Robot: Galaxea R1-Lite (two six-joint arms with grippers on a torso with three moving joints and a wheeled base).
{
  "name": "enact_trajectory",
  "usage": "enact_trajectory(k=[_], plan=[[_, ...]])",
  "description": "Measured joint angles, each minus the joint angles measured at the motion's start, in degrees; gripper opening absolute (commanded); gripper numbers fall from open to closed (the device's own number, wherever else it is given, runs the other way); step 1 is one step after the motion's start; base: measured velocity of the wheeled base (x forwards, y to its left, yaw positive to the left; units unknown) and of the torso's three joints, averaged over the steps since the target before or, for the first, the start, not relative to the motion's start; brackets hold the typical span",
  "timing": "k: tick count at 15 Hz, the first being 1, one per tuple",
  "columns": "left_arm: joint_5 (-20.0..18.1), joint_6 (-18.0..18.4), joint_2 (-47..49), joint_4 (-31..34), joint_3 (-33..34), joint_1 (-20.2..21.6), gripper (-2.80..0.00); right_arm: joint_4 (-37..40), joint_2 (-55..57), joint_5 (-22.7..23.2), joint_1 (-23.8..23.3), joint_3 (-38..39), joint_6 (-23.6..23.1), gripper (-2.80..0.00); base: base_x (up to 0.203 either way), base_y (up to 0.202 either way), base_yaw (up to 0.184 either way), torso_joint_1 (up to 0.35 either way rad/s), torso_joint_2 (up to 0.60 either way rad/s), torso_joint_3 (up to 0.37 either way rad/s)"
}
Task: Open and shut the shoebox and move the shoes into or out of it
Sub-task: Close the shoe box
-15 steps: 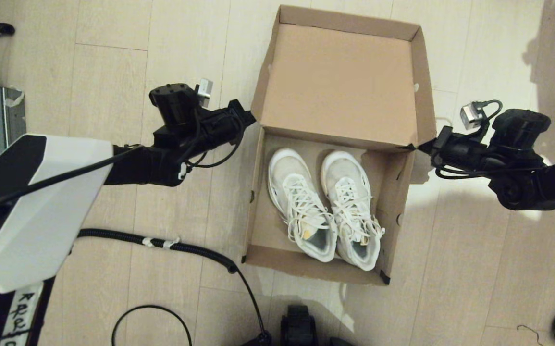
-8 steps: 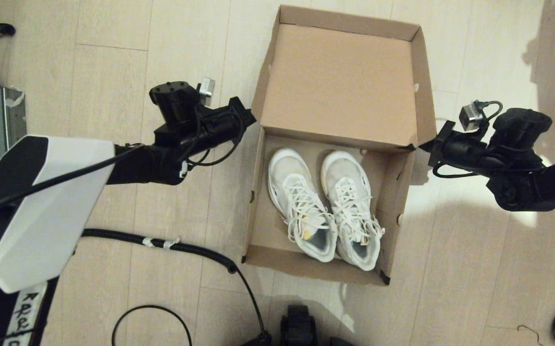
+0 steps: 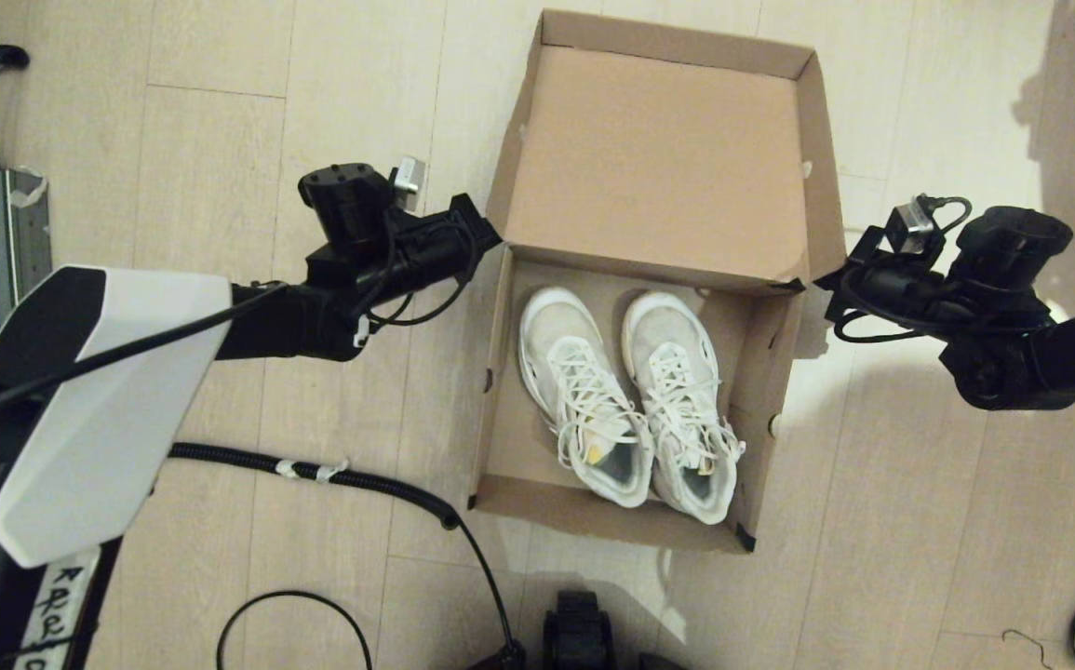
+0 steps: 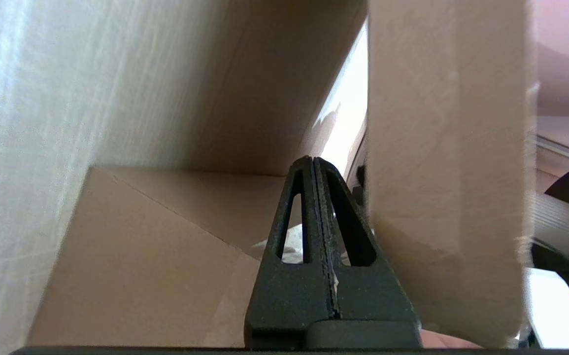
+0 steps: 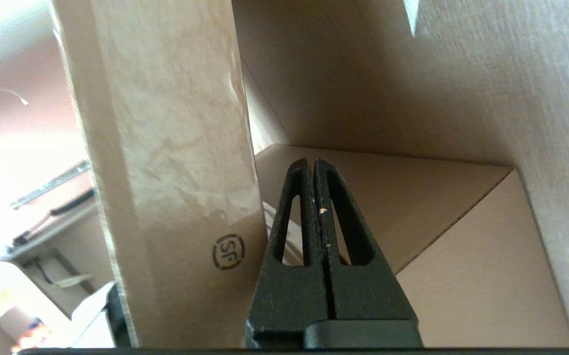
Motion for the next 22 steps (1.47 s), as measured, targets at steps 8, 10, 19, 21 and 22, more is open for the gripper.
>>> enact_trajectory(k=[8, 10, 19, 21, 22], plan=[[0.0, 0.0, -1.3, -0.2, 1.9, -1.1, -2.80, 0.0, -0.9, 0.8, 0.1, -0.5, 0.4, -2.80, 0.000, 0.000, 0.000, 0.000, 0.00, 0.000], [0.1, 0.0, -1.3, -0.3, 2.0, -1.5, -2.80, 0.0, 0.7, -0.2, 0.1, -2.9, 0.4, -2.80, 0.000, 0.000, 0.000, 0.000, 0.00, 0.000], [-0.5, 0.1, -0.8, -0.1, 1.9, -2.3, -2.80, 0.1, 9.6, -1.4, 0.0, -17.5, 6.0, -2.80, 0.000, 0.000, 0.000, 0.000, 0.00, 0.000], [-0.5, 0.1, -0.7, 0.0, 2.0, -2.3, -2.80, 0.0, 10.6, -1.2, -0.1, -18.6, 8.0, -2.80, 0.000, 0.000, 0.000, 0.000, 0.00, 0.000], [-0.5, 0.1, -0.7, 0.0, 2.0, -2.3, -2.80, -0.2, 10.8, -1.0, -0.2, -19.0, 9.8, -2.80, 0.000, 0.000, 0.000, 0.000, 0.00, 0.000]])
